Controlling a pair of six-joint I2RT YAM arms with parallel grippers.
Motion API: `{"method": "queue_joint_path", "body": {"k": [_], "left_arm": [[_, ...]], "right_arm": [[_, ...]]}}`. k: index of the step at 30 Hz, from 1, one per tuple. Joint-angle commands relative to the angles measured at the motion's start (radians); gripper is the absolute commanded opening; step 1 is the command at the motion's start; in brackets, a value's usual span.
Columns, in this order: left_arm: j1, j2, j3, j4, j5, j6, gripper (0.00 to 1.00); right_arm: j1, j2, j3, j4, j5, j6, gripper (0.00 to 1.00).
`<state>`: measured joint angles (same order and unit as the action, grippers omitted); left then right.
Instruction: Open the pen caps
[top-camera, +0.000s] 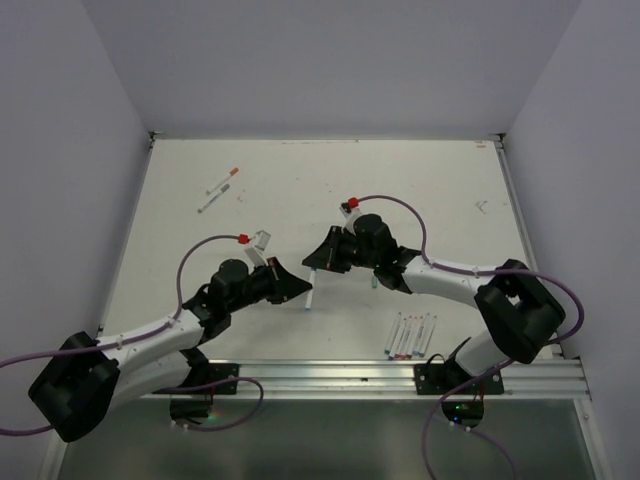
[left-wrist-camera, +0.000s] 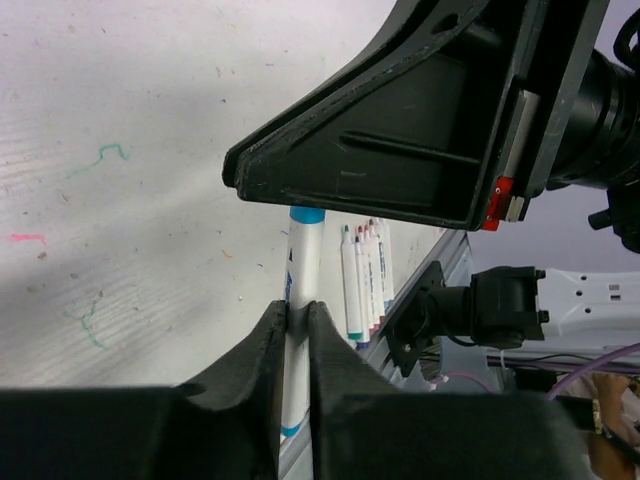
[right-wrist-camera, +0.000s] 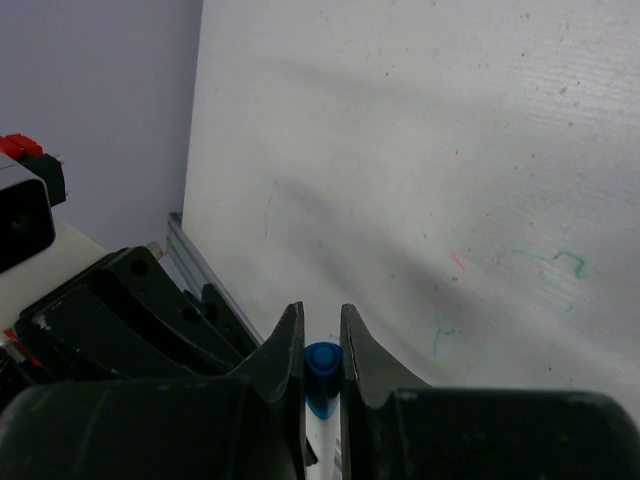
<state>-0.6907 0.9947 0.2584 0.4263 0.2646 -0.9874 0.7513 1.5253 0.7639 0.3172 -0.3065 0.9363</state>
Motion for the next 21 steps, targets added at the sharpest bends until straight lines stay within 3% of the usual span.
{"method": "queue_joint_path", "body": {"k": [1,2,5,8,10,13,14,16,17,18,19,21], "left_arm": [[-0.006,0.004,0.032,0.065,-0.002,-0.005,0.19],[-0.006,0.004,0.028,0.062,-0.004,-0.004,0.41],[-0.006,0.002,0.019,0.058,-0.002,0.009,0.68],[-0.006,0.021,0.007,0.083,0.034,0.023,0.75],[-0.007,0.042,0.004,0.107,0.053,0.026,0.75],[-0.007,0.079,-0.013,0.184,0.096,0.009,0.66],[-0.007,0.096,-0.018,0.205,0.117,0.004,0.53],[-0.007,0.114,-0.024,0.267,0.140,-0.010,0.36],[-0.007,0.130,-0.025,0.284,0.163,-0.014,0.16],[-0.007,0.139,-0.025,0.317,0.176,-0.023,0.05],[-0.009,0.145,-0.025,0.330,0.186,-0.028,0.00],[-0.012,0.156,-0.033,0.382,0.212,-0.049,0.00]], "right_arm": [[0.003,-0.001,0.006,0.040,-0.019,-0.004,0.00],[0.003,-0.002,0.003,0.051,-0.023,0.001,0.00],[0.002,-0.017,-0.012,0.059,-0.034,0.012,0.00],[0.003,-0.040,-0.041,0.094,-0.062,0.036,0.00],[0.002,-0.053,-0.051,0.127,-0.078,0.059,0.00],[0.003,-0.062,-0.067,0.163,-0.109,0.084,0.00],[0.003,-0.065,-0.071,0.186,-0.114,0.099,0.00],[0.002,-0.074,-0.078,0.198,-0.120,0.107,0.00],[0.003,-0.079,-0.080,0.200,-0.121,0.108,0.00],[0.002,-0.082,-0.081,0.200,-0.120,0.108,0.00],[0.002,-0.086,-0.084,0.200,-0.117,0.110,0.00],[-0.004,-0.102,-0.086,0.194,-0.092,0.111,0.00]]}}
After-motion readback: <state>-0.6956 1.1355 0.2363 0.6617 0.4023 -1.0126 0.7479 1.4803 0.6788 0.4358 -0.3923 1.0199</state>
